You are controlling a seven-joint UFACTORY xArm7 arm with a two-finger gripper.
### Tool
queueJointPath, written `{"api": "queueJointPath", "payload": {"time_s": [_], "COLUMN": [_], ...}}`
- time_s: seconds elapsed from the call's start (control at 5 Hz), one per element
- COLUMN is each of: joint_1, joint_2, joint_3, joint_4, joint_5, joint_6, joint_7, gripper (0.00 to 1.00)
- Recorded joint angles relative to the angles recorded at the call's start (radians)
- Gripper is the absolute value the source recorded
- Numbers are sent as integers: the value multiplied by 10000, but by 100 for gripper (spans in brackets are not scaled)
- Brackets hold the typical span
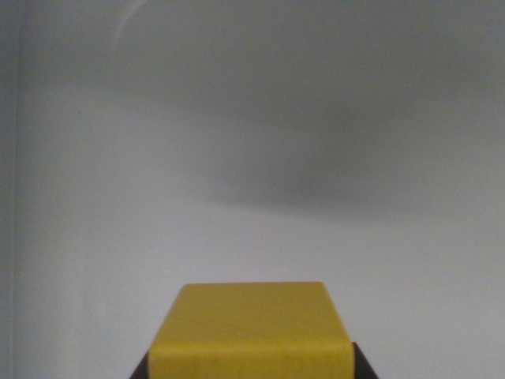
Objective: Pick yellow cube
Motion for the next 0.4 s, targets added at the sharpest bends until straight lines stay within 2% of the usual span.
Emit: {"api": "queueJointPath", "payload": {"time_s": [0.2, 0.4], "joint_1": [-7, -7], "joint_2": [-147, -147], "joint_3": [13, 13], "joint_4": [313, 313], "joint_5": [34, 34], "joint_6": [457, 457], "joint_7": [-21, -21], "gripper": [100, 100]}}
